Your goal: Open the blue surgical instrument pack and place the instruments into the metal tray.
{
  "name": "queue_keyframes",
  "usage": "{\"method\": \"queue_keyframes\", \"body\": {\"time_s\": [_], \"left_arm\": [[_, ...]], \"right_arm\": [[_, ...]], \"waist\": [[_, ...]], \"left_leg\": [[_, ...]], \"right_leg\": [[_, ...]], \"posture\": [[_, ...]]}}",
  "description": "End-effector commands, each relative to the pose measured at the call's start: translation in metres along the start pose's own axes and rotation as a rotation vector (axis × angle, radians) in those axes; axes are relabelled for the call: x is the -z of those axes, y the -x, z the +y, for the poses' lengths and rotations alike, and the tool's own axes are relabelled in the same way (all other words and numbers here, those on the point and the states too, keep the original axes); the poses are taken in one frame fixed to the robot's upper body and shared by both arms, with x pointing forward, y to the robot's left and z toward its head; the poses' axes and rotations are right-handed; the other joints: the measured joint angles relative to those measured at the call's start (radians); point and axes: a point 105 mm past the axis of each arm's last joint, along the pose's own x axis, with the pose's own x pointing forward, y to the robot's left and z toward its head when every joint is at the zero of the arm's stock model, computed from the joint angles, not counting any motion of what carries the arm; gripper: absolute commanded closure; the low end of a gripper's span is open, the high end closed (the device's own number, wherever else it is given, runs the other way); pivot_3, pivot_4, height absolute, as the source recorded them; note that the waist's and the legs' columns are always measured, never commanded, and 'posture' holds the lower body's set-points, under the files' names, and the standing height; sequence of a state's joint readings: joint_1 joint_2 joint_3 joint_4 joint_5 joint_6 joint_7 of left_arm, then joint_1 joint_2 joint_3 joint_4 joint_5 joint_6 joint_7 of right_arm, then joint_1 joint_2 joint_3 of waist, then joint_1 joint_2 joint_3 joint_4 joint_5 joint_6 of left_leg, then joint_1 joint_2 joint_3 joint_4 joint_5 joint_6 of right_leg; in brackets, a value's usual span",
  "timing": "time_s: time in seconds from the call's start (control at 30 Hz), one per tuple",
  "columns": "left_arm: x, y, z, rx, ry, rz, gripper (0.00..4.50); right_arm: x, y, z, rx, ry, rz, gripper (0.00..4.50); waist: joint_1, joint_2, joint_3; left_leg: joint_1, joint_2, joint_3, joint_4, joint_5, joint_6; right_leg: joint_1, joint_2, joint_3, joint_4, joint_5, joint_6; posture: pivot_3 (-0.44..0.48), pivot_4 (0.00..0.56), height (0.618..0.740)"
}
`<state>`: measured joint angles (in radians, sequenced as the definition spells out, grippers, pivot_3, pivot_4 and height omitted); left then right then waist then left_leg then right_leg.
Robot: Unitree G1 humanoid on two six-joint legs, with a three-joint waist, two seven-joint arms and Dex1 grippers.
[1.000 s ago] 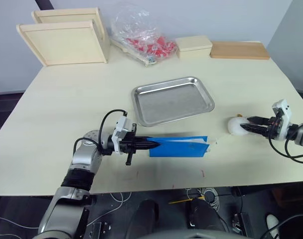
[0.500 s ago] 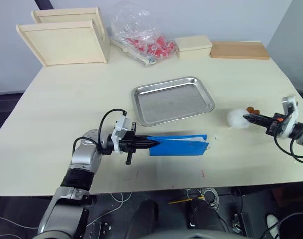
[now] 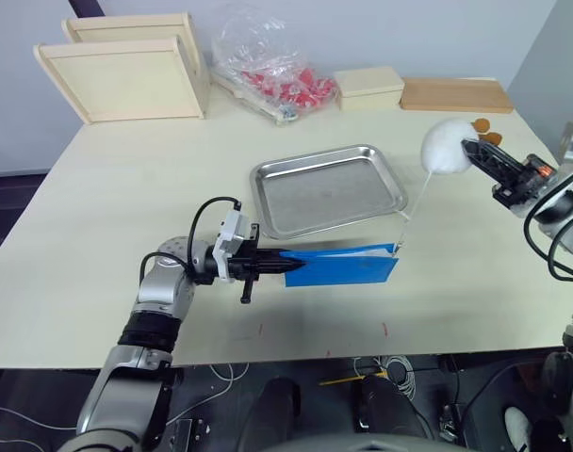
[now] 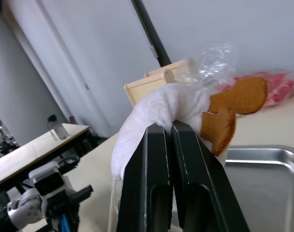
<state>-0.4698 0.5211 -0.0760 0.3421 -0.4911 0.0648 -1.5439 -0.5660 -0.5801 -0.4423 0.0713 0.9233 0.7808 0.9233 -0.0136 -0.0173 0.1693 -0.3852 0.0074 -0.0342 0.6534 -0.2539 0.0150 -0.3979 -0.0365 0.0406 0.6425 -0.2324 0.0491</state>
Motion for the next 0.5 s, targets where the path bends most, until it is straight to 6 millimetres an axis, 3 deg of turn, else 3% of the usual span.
{"method": "queue_keyframes", "body": {"time_s": [0.03,0.5], "left_arm": [[-0.004,-0.001,0.001,0.02,-0.035,0.006,4.5],[-0.003,-0.012,0.005,0.057,-0.043,0.018,4.5]], "right_arm": [[-0.021,-0.016,0.023,-0.082,0.073,-0.056,4.45],[0.039,-0.097,0.063,-0.287,0.325,0.109,4.45]], "waist": [[-0.001,0.0,0.0],[-0.004,0.0,0.0]], "left_leg": [[0.0,0.0,0.0,0.0,0.0,0.0],[-0.003,0.0,0.0,0.0,0.0,0.0]], "right_leg": [[0.0,0.0,0.0,0.0,0.0,0.0],[-0.004,0.001,0.0,0.001,0.0,0.0]], "posture": [[0.0,0.15,0.74],[0.0,0.15,0.74]]}}
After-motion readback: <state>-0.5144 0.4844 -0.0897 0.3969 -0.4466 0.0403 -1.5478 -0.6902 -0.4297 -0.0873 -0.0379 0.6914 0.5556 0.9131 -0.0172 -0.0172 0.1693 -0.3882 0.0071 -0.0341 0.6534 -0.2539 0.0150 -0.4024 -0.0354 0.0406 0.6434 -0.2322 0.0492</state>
